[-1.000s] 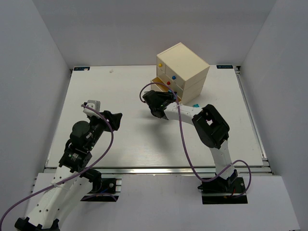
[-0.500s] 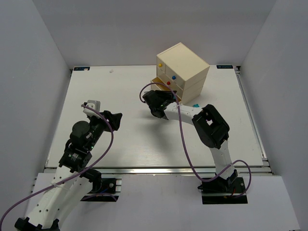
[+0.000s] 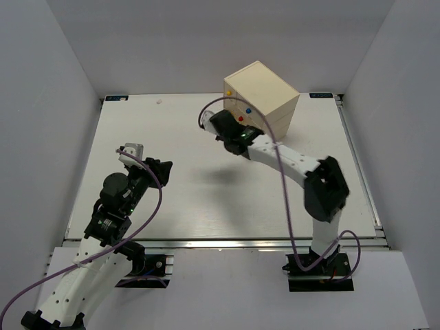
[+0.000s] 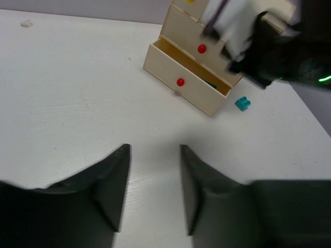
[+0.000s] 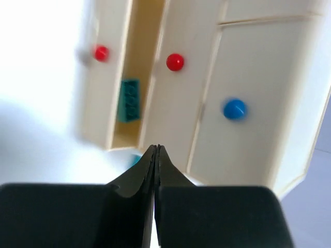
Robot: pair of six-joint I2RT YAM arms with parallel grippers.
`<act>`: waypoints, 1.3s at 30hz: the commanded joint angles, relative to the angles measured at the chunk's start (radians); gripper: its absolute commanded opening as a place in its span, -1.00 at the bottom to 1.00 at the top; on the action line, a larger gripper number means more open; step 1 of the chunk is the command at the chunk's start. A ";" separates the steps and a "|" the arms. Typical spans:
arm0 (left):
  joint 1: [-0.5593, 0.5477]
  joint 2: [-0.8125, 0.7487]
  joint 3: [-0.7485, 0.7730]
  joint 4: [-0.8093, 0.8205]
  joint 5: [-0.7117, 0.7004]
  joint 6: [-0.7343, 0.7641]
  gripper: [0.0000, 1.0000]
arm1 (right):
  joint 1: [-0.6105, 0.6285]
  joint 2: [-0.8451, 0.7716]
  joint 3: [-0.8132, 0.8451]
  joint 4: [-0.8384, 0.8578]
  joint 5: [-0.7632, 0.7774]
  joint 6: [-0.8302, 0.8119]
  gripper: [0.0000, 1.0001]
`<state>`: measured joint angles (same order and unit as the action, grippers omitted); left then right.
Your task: Sort the legos into containers by color
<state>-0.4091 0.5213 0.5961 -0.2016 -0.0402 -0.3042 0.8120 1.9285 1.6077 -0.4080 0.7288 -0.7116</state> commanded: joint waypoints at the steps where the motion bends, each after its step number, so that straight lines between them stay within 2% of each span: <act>1: -0.004 -0.010 -0.019 0.017 0.025 0.007 -0.04 | -0.083 -0.261 0.037 -0.167 -0.502 0.355 -1.00; 2: -0.004 -0.017 -0.019 0.019 0.028 0.007 -0.43 | -0.105 -0.305 0.002 -0.170 -0.582 0.394 -1.00; 3: -0.004 -0.018 -0.021 0.021 0.031 0.005 -0.61 | -0.128 -0.388 -0.085 -0.155 -0.647 0.450 -1.00; 4: -0.004 -0.018 -0.021 0.024 0.039 0.007 -0.78 | -0.208 -0.422 -0.130 -0.150 -0.771 0.474 -1.00; 5: -0.004 -0.020 -0.022 0.025 0.039 0.007 -0.95 | -0.243 -0.459 -0.175 -0.140 -0.817 0.497 -1.00; 6: -0.004 -0.020 -0.022 0.031 0.077 0.007 -0.95 | -0.270 -0.527 -0.218 -0.120 -0.857 0.518 -1.00; 7: -0.004 -0.018 -0.025 0.042 0.103 0.008 -0.95 | -0.377 -0.560 -0.298 -0.115 -0.931 0.549 -1.00; 9: -0.004 -0.014 -0.025 0.047 0.126 0.008 -0.69 | -0.445 -0.650 -0.376 -0.085 -0.991 0.575 -1.00; 10: -0.004 -0.011 -0.025 0.050 0.137 0.008 -0.52 | -0.536 -0.669 -0.438 -0.065 -1.040 0.587 -0.66; 11: -0.004 -0.007 -0.024 0.053 0.151 0.008 -0.34 | -0.563 -0.701 -0.466 -0.054 -1.054 0.598 -0.18; 12: -0.004 0.002 -0.024 0.051 0.155 0.008 -0.03 | -0.589 -0.709 -0.492 -0.045 -1.065 0.610 0.29; 13: -0.004 0.006 -0.022 0.048 0.158 0.007 0.04 | -0.662 -0.709 -0.515 -0.026 -1.101 0.623 0.42; 15: -0.004 0.011 -0.019 0.047 0.163 0.008 0.15 | -0.706 -0.663 -0.558 -0.021 -1.161 0.643 0.64; 17: -0.004 0.011 -0.018 0.047 0.163 0.008 0.17 | -0.787 -0.562 -0.574 -0.019 -1.230 0.661 0.78; 19: -0.004 0.008 -0.021 0.047 0.163 0.008 0.20 | -0.844 -0.484 -0.577 0.020 -1.284 0.655 0.78; 23: -0.004 0.013 -0.022 0.048 0.163 0.008 0.22 | -0.840 -0.335 -0.568 0.130 -1.257 0.565 0.78; 31: -0.004 0.029 -0.016 0.047 0.171 0.010 0.25 | -0.815 -0.194 -0.509 0.238 -1.145 0.431 0.69; 34: -0.004 0.032 -0.016 0.044 0.171 0.010 0.26 | -0.760 -0.157 -0.508 0.273 -1.113 0.416 0.68; 39: -0.004 0.036 -0.015 0.041 0.168 0.013 0.26 | -0.737 -0.115 -0.542 0.363 -1.077 0.439 0.65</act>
<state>-0.4091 0.5556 0.5762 -0.1715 0.1169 -0.2977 0.0654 1.8030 1.0683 -0.1455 -0.3801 -0.2626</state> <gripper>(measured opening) 0.632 0.829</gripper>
